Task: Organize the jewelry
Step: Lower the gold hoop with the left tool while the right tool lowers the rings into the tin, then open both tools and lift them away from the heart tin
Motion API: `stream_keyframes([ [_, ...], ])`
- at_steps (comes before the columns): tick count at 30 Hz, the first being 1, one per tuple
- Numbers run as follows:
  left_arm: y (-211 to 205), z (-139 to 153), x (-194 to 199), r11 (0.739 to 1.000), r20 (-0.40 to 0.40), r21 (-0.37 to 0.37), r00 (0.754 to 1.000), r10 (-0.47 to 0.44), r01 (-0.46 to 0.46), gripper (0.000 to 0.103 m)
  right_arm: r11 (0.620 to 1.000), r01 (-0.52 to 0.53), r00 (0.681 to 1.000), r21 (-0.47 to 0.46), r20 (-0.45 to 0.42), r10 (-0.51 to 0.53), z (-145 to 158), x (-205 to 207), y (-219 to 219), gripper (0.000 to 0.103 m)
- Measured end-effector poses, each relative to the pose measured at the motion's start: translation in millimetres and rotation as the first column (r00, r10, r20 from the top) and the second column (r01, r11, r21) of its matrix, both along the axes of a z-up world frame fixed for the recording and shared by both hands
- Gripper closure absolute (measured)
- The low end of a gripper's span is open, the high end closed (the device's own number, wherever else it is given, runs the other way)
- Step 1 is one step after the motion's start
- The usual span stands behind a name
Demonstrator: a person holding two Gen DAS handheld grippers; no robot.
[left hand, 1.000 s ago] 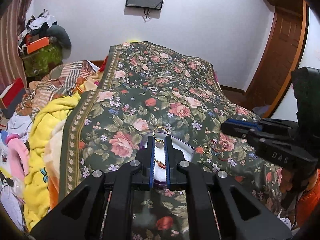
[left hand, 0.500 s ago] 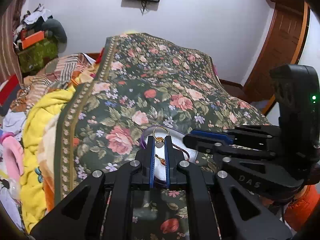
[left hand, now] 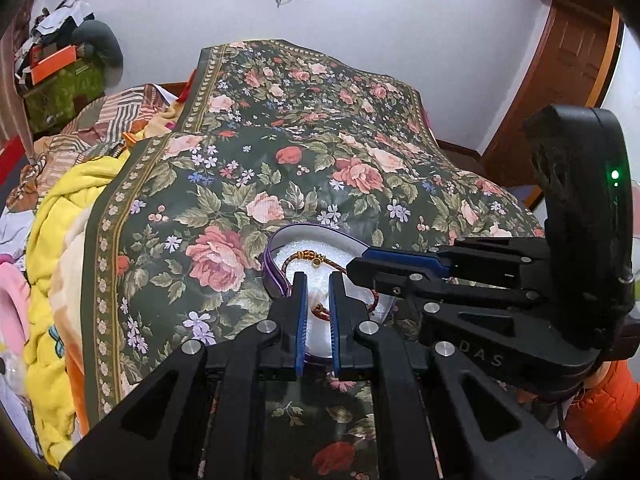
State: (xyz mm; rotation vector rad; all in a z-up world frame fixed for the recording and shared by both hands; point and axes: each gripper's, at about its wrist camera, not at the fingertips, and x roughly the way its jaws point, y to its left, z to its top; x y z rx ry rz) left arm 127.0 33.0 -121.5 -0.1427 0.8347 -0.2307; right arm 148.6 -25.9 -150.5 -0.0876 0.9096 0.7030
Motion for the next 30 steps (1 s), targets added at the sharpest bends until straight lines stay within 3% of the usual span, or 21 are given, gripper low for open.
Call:
stream_keyframes([
  [3, 0, -1, 0, 1.0, -0.002, 0.002, 1.0, 0.005, -0.005, 0.096, 1.0, -0.002, 1.0, 0.001, -0.013, 0.002, 0, 0, -1, 0.091],
  [7, 1, 0, 0, 1.0, -0.007, 0.002, 1.0, 0.011, -0.011, 0.096, 1.0, 0.008, 1.0, 0.006, -0.018, -0.008, 2, 0, -5, 0.079],
  [14, 4, 8, -6, 0.999, 0.006, 0.015, 1.0, 0.03, -0.03, 0.095, 1.0, 0.026, 0.999, 0.01, 0.021, -0.026, 18, -9, -13, 0.077],
  [19, 5, 15, -13, 0.998, 0.023, 0.028, 0.998, 0.051, -0.052, 0.083, 0.998, 0.057, 0.996, 0.003, 0.07, -0.057, 30, -18, -23, 0.058],
  [26, 3, 25, -25, 0.997, 0.039, 0.043, 0.997, 0.061, -0.062, 0.075, 0.996, 0.088, 0.99, -0.005, 0.112, -0.087, 44, -32, -41, 0.058],
  [30, -2, 31, -33, 0.997, 0.049, 0.052, 0.997, 0.062, -0.064, 0.061, 0.993, 0.117, 0.985, -0.015, 0.13, -0.114, 47, -37, -55, 0.058],
])
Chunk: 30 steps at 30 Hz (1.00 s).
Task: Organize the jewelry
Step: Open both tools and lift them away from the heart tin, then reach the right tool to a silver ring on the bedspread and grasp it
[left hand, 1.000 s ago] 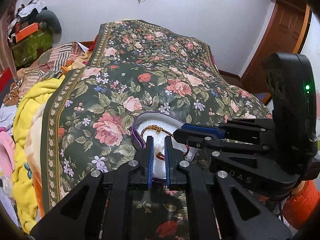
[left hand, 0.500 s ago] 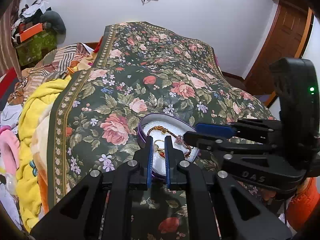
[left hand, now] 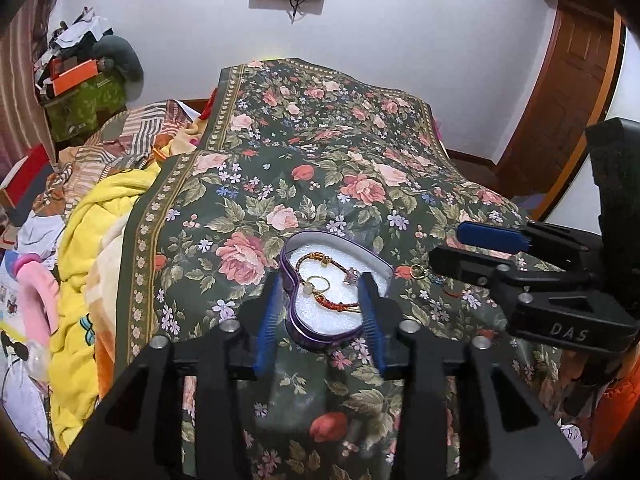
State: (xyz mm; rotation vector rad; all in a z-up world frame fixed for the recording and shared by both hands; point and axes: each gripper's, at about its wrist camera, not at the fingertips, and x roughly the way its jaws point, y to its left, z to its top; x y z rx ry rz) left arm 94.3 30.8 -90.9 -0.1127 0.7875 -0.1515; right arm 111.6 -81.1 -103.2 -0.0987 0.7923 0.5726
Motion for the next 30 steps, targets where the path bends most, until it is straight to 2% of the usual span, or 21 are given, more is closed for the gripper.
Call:
stream_keyframes([
  [10, -33, 1, -4, 0.999, -0.015, 0.003, 0.999, -0.051, 0.051, 0.06, 0.994, 0.105, 0.994, -0.002, -0.006, -0.105, -3, -3, -53, 0.057],
  [20, -82, -17, 9, 0.987, -0.075, 0.003, 0.984, -0.16, 0.161, 0.06, 0.974, 0.223, 0.972, -0.035, -0.059, -0.225, -24, 4, -107, 0.057],
  [24, -100, -29, 18, 0.979, -0.107, 0.003, 0.973, -0.203, 0.204, 0.06, 0.971, 0.235, 0.967, -0.05, -0.088, -0.239, -35, 8, -117, 0.057],
  [30, -117, -48, 35, 0.971, -0.154, -0.044, 0.959, -0.238, 0.234, 0.06, 0.975, 0.201, 0.971, -0.094, -0.109, -0.211, -48, 23, -115, 0.057],
])
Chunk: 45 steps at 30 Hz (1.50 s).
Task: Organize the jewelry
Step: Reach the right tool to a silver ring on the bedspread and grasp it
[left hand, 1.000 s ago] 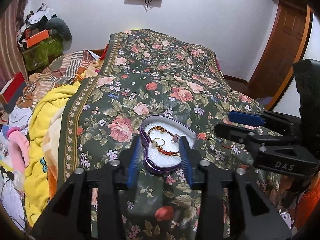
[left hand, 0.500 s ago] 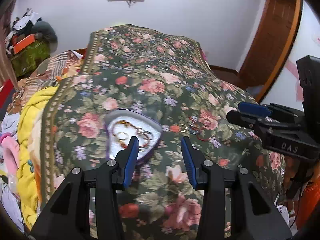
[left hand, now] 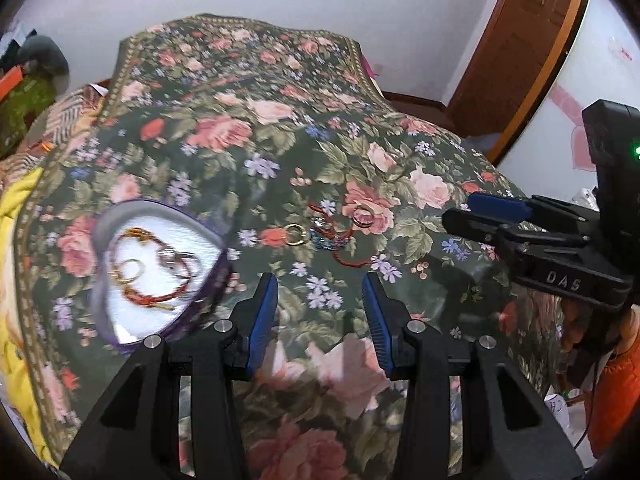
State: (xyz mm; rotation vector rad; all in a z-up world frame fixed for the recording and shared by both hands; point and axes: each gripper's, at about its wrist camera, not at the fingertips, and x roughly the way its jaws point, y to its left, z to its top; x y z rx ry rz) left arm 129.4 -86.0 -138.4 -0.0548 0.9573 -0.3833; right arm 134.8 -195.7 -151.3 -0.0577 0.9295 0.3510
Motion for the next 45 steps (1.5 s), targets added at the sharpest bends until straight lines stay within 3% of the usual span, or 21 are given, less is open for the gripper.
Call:
stream_keyframes([
  [12, -3, -30, 35, 1.0, -0.064, -0.012, 0.998, 0.028, -0.028, 0.062, 0.979, -0.176, 0.983, -0.105, -0.073, 0.169, -19, 30, 30, 0.057],
  [19, -10, -38, 49, 0.999, -0.047, 0.037, 0.999, 0.024, -0.022, 0.078, 0.96, -0.236, 0.97, -0.153, -0.099, 0.223, -30, 36, 46, 0.057],
  [23, -10, -41, 58, 0.998, -0.048, 0.05, 0.998, 0.028, -0.026, 0.079, 0.962, -0.227, 0.972, -0.152, -0.1, 0.214, -33, 40, 47, 0.063],
  [28, -12, -44, 61, 0.997, -0.034, 0.065, 0.999, 0.031, -0.029, 0.079, 0.967, -0.199, 0.978, -0.157, -0.094, 0.186, -35, 43, 45, 0.083],
  [36, -9, -43, 59, 0.998, -0.034, 0.052, 0.999, 0.04, -0.038, 0.084, 0.979, -0.166, 0.984, -0.119, -0.083, 0.157, -29, 38, 41, 0.083],
  [42, -8, -37, 48, 0.999, -0.049, 0.03, 0.998, 0.043, -0.041, 0.084, 0.99, -0.131, 0.991, -0.061, -0.027, 0.13, -9, 24, 37, 0.083],
  [43, -7, -35, 45, 0.999, -0.048, 0.024, 0.998, 0.041, -0.04, 0.103, 0.99, -0.13, 0.991, -0.055, -0.018, 0.129, -6, 23, 38, 0.083],
  [45, -5, -30, 40, 0.999, -0.051, 0.012, 0.998, 0.043, -0.042, 0.103, 0.991, -0.126, 0.992, -0.045, 0.007, 0.127, 3, 19, 40, 0.083],
])
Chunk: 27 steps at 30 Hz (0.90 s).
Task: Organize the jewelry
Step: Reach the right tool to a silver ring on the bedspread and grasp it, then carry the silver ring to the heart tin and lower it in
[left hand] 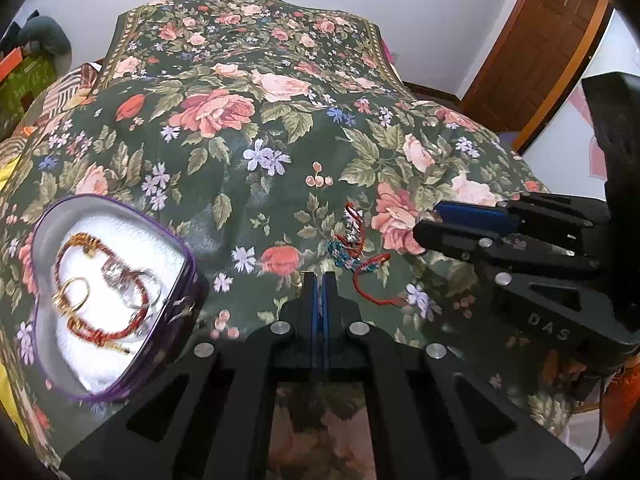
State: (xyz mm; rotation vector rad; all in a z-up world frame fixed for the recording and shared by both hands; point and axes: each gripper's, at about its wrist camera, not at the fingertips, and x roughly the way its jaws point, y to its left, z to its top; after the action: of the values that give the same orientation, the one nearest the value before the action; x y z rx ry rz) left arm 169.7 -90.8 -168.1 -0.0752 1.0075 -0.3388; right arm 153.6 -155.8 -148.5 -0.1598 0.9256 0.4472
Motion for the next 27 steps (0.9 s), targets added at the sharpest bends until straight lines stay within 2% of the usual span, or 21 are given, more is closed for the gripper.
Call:
stream_keyframes([
  [9, 11, 29, -19, 1.0, 0.069, 0.011, 0.998, 0.005, -0.006, 0.103, 0.999, 0.005, 0.998, 0.045, 0.054, -0.008, 20, -11, 0, 0.083],
  [12, 13, 30, -24, 1.0, 0.061, 0.023, 0.998, -0.009, 0.008, 0.102, 0.999, 0.01, 0.999, 0.053, 0.051, -0.013, 19, -14, -1, 0.083],
  [14, 12, 27, -24, 0.999, 0.05, 0.036, 0.999, -0.015, 0.013, 0.099, 0.998, 0.014, 0.999, 0.055, 0.048, -0.016, 18, -16, -2, 0.083],
  [15, 12, 25, -24, 0.999, 0.039, 0.045, 0.999, -0.018, 0.016, 0.091, 0.998, 0.015, 0.999, 0.056, 0.046, -0.018, 17, -16, -2, 0.083],
  [16, 11, 22, -22, 0.999, 0.031, 0.051, 0.999, -0.017, 0.016, 0.079, 0.998, 0.016, 0.999, 0.058, 0.045, -0.018, 17, -17, -4, 0.083],
  [18, 9, 15, -18, 0.999, 0.008, 0.047, 1.0, -0.007, 0.006, 0.064, 0.998, 0.016, 0.999, 0.062, 0.043, -0.019, 17, -17, -6, 0.083],
  [22, 8, 1, -7, 0.997, -0.01, 0.073, 1.0, 0.028, -0.027, 0.063, 0.997, 0.019, 0.999, 0.068, 0.038, -0.022, 15, -17, -10, 0.083],
  [27, 1, -6, 6, 0.993, 0.009, 0.115, 0.999, 0.03, -0.031, 0.064, 0.996, 0.028, 0.999, 0.082, 0.019, -0.029, 9, -14, -15, 0.083],
])
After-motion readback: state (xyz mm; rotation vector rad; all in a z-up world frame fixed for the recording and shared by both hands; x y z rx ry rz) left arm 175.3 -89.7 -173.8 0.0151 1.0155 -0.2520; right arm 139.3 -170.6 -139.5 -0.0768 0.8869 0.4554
